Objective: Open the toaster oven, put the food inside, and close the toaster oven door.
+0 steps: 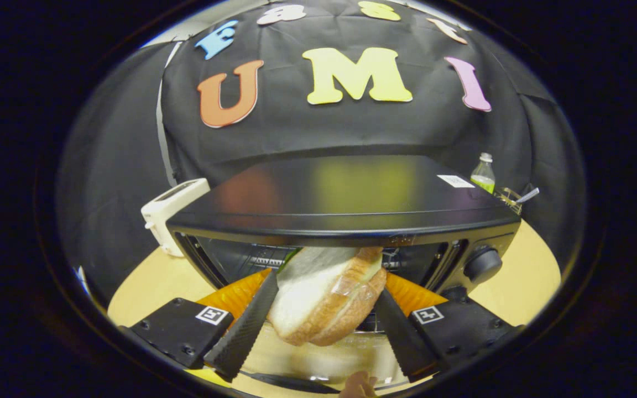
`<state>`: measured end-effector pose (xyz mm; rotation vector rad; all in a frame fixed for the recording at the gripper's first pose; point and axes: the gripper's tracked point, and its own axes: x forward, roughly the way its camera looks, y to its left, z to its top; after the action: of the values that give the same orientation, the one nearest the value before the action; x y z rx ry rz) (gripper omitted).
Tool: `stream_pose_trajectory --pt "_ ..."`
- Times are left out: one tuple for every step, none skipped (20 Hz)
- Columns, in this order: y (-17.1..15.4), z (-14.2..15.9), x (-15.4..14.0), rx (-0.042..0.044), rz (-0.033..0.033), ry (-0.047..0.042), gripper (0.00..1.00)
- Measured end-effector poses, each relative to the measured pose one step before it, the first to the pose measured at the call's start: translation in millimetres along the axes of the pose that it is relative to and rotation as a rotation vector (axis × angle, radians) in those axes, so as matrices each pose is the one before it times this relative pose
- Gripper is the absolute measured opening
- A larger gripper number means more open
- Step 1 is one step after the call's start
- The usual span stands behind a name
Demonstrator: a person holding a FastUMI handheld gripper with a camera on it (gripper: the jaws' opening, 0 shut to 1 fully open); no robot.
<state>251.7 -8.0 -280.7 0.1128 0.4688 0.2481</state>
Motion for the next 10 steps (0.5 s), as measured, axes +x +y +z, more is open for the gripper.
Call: stream_pose_trajectory --pt "-3.73 2.58 -1.71 0.02337 -0.00443 -0.01950 1.00" --pt "-2.10 -0.14 -2.33 0.02175 0.00598 -0.00587 1.00" --pt "-2.03 -2.22 -1.26 0.01834 0.00245 0.00393 1.00" --pt "-3.34 -6.47 -3.08 0.01672 -0.00302 0.02198 1.00" --pt "-2.61 -4.82 -3.83 0.01703 0.00125 0.01760 1.00" --pt "-4.78 -4.43 -2.06 0.01834 -0.00430 0.01550 1.00" --pt "-4.36 -3.13 -1.93 0.01987 -0.00161 0.00570 1.00" --pt "-6.54 -4.83 -1.70 0.01347 -0.01255 0.01473 1.00" --pt "-9.54 -4.98 -1.29 0.00202 -0.02380 0.01797 1.00" --pt "-7.47 -6.37 -1.58 -0.00130 -0.00735 0.02047 1.00"
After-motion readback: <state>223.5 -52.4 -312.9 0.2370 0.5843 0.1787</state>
